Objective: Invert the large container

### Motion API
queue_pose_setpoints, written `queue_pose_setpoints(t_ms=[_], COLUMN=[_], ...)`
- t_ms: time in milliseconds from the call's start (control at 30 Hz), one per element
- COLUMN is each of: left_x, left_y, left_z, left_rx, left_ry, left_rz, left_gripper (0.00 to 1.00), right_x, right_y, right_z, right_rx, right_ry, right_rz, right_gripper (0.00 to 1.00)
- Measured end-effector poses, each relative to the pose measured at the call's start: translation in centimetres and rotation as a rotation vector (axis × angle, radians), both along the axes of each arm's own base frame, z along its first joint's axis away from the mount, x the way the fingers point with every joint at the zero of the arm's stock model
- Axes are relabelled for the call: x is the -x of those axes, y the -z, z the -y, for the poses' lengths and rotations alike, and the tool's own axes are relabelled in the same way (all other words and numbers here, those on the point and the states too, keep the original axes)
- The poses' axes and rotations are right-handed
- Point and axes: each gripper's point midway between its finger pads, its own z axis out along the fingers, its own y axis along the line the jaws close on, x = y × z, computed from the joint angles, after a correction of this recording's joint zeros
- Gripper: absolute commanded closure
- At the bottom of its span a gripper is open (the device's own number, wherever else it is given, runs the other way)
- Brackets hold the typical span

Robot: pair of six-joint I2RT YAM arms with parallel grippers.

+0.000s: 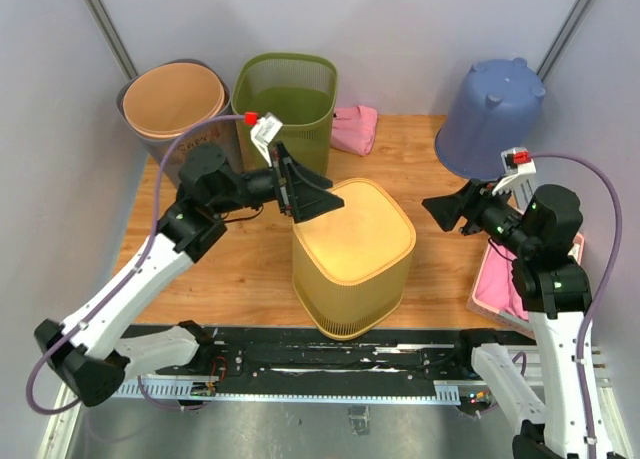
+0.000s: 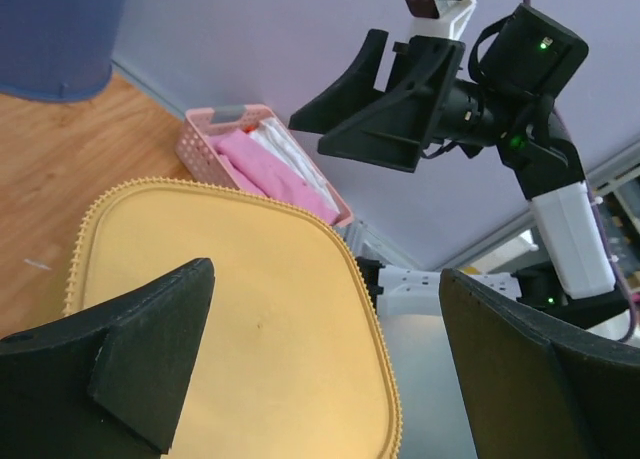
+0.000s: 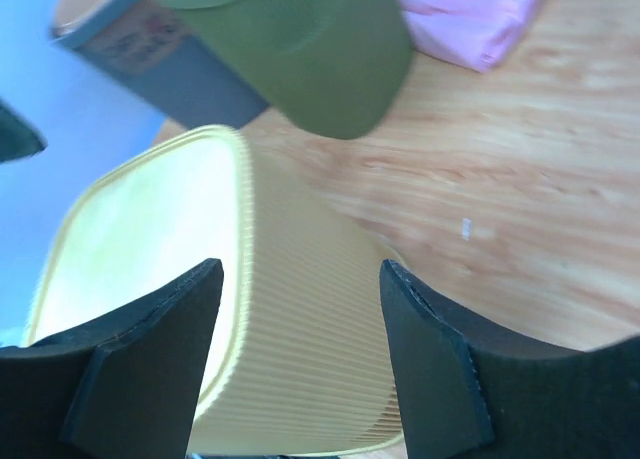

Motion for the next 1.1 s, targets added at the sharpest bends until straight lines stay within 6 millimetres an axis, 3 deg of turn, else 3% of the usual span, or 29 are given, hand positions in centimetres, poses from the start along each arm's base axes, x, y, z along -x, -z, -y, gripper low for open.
queue_pose_setpoints(t_ms=[100,167,433,567,667,833,1100], left_x=[1.4,2.5,5.8,6.4,6.4,6.0,6.2], left_y=[-1.0,-0.8,3.8,4.7,5.1,6.0,6.8], left_z=[-1.7,-3.0,-5.9,-6.7,-6.9,-6.6,-6.1], left_rx=[-0.035,-0.074,-0.226,-0.257,-0.273,-0.298,-0.289], left_ry=[-0.031,-0.044,-0.031,-0.045,-0.049,-0.049,-0.014], left_rz=[0.092,0.133,0.111,0.089,0.07,0.037,0.016], left_gripper=[0.01,0.01,0.01,0.01,0.01,0.01,0.01], right_x=[1.5,1.9,1.7,1.7,1.1,-1.7,-5.4], right_y=[-1.7,-1.6,2.1,3.6,3.6,3.7,2.7], right_z=[-1.8,-2.8,-6.5,-8.4,-8.9,-7.2,-0.8], right_rx=[-0.018,-0.029,-0.012,0.009,0.023,0.064,0.174], right_ry=[-0.137,-0.208,-0.412,-0.458,-0.425,-0.209,0.211], right_rz=[0.066,0.057,-0.09,-0.146,-0.134,-0.124,-0.049], right_gripper=[0.34,0.34,0.36,0.41,0.44,0.46,0.46])
